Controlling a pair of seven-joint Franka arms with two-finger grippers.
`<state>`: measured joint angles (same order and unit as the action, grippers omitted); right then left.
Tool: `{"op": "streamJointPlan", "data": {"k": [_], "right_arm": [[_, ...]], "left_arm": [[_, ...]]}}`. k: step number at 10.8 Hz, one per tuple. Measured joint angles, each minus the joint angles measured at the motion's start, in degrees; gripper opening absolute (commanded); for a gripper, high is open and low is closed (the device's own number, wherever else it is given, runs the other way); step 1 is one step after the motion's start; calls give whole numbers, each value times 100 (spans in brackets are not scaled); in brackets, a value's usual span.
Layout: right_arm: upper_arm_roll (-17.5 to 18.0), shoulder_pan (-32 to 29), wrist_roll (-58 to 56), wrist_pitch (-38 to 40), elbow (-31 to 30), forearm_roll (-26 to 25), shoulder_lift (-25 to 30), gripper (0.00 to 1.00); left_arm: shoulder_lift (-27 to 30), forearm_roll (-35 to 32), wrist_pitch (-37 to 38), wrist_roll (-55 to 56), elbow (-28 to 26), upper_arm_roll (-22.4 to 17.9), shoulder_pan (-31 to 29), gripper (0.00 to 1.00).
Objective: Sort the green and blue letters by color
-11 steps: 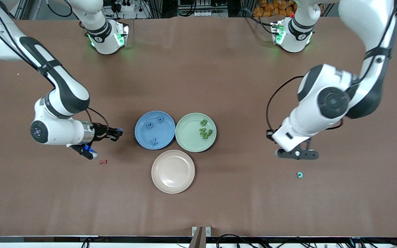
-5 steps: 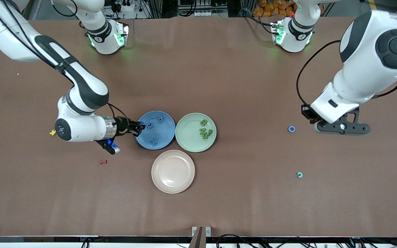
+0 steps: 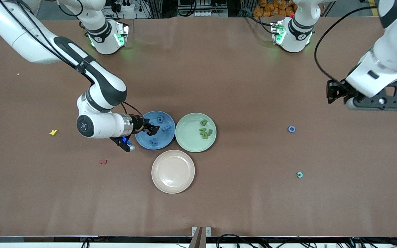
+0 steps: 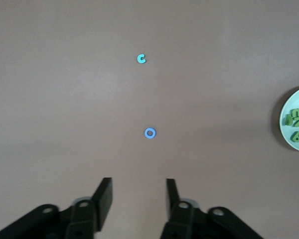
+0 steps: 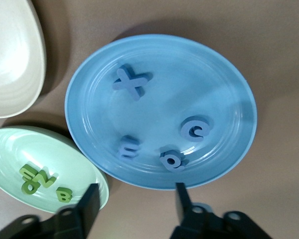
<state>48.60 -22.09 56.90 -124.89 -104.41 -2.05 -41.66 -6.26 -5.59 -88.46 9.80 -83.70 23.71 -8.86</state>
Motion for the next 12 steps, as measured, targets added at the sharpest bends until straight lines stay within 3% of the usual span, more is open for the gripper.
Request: {"op": "streamJointPlan", "data": {"k": [3, 6, 8, 10, 12], "right_arm": [[-76, -10, -41, -9, 28, -100, -1, 100], [-97, -162, -237, 1, 40, -1015, -1, 100], [-167, -369, -1057, 153, 52, -1165, 61, 100], [-612, -243, -1799, 388, 86, -1165, 324, 100], [-1642, 389, -2738, 515, 132, -647, 832, 100]], "left_arm": [[361, 149, 291, -302, -4, -7, -211, 100], [543, 412, 368, -376, -9, -27, -545, 100], [605, 437, 369, -381, -20, -419, -237, 100], [655, 444, 370, -383, -32, -1244, 501, 100], [664, 445, 370, -383, -46, -1697, 893, 100]]}}
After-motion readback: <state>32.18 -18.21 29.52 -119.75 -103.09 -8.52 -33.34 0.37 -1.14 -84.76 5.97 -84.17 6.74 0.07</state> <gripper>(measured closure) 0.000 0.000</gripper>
